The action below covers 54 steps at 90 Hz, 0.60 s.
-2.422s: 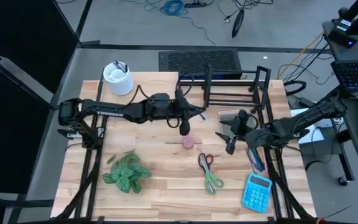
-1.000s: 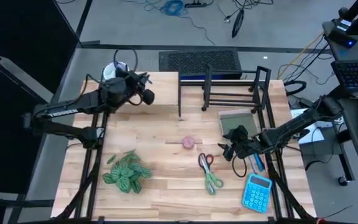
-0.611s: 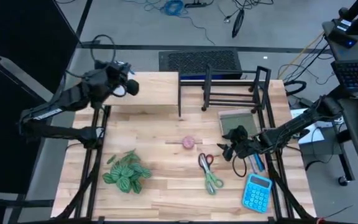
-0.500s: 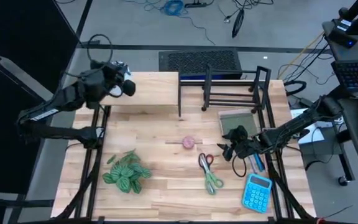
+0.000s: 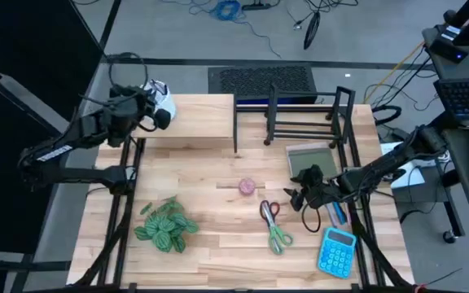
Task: Stock shelves
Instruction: Put the blue pen into the white pen holder
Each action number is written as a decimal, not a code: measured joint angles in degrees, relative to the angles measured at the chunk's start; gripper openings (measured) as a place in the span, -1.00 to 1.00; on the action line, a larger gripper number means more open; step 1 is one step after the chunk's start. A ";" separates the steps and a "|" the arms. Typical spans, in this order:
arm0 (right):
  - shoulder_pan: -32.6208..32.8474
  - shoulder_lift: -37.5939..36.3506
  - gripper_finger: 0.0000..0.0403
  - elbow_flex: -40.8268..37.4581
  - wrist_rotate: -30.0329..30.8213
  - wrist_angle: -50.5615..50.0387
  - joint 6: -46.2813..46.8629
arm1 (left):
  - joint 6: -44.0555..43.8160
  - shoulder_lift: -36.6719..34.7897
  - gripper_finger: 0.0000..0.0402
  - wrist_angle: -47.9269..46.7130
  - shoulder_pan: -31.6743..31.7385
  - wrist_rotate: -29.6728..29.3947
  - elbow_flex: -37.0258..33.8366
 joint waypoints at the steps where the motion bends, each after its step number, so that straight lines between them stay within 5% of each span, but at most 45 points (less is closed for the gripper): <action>1: 0.00 0.12 0.17 0.00 0.00 0.28 0.00 | -0.03 -0.04 -0.91 0.38 0.17 0.00 -0.28; 35: 0.00 3.13 0.17 0.02 -0.52 4.47 -0.09 | -4.61 -0.63 -0.91 1.23 2.36 3.56 -5.44; 54: 0.00 3.19 0.17 0.02 -2.35 4.46 -0.11 | -4.55 -0.43 -0.64 1.46 2.56 3.54 -6.26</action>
